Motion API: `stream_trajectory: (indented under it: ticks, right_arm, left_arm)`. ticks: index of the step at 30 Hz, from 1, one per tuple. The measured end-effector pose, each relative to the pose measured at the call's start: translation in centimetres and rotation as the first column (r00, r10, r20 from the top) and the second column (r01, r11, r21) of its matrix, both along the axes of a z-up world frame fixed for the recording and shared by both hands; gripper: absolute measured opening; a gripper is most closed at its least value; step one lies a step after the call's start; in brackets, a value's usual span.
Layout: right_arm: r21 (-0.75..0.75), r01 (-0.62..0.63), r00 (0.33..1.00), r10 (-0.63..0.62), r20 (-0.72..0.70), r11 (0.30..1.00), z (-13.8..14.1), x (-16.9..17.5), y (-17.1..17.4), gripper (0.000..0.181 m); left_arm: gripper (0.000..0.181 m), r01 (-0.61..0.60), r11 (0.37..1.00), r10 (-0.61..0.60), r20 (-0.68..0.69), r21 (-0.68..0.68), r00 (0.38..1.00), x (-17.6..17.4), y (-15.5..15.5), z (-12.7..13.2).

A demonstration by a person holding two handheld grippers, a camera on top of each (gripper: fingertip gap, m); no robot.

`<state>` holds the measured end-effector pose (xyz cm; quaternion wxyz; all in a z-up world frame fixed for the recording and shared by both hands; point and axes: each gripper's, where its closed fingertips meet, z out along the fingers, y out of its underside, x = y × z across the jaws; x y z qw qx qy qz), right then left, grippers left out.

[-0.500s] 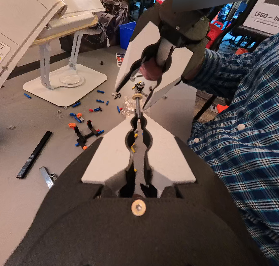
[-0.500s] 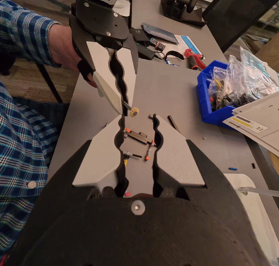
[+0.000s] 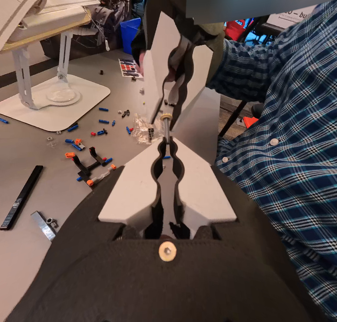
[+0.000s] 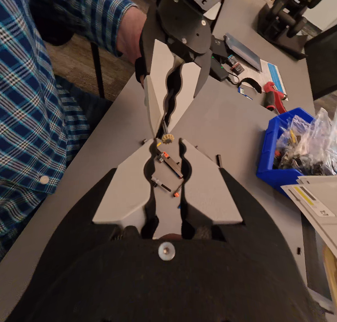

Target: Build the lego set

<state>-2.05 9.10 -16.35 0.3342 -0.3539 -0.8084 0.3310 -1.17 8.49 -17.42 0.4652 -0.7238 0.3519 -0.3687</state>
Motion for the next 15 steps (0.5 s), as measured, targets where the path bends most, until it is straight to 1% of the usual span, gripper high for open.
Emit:
stream_trajectory:
  ticks: [1,2,4,7,10,13,15]
  right_arm:
    - [0.009,-0.018,1.0,0.018,0.01,1.0,-0.1,0.0,-0.1,0.013]
    - [0.015,-0.034,0.999,0.033,0.021,0.999,-0.1,0.0,-0.3,0.01]
    - [0.019,-0.059,0.998,0.058,0.036,0.998,-0.2,0.1,-0.6,0.01]
    - [0.0,-0.062,0.997,0.062,0.049,0.998,-0.4,0.2,-0.7,0.009]
    - [-0.011,-0.034,0.998,0.035,0.059,0.999,-0.7,0.3,-0.6,0.009]
    - [-0.037,0.02,0.999,-0.019,0.051,0.999,-0.9,0.4,0.0,0.009]
    - [-0.067,0.067,0.997,-0.064,0.04,0.996,-0.8,0.6,0.5,0.009]
  left_arm:
    - [0.001,0.007,1.0,-0.007,-0.003,0.003,1.0,0.1,-0.1,0.0]
    - [0.001,0.013,1.0,-0.013,-0.008,0.004,1.0,0.1,-0.2,-0.1]
    - [0.001,0.027,1.0,-0.027,-0.02,0.002,0.999,0.2,-0.4,-0.2]
    - [0.001,0.038,0.999,-0.038,-0.026,-0.005,0.999,0.3,-0.6,-0.4]
    - [0.001,0.031,0.999,-0.031,-0.02,-0.013,0.999,0.2,-0.4,-0.6]
    - [0.017,0.007,1.0,-0.007,-0.009,-0.014,1.0,-0.3,-0.1,-0.5]
    - [0.019,-0.01,1.0,0.01,-0.011,0.005,1.0,-0.8,0.0,-0.2]
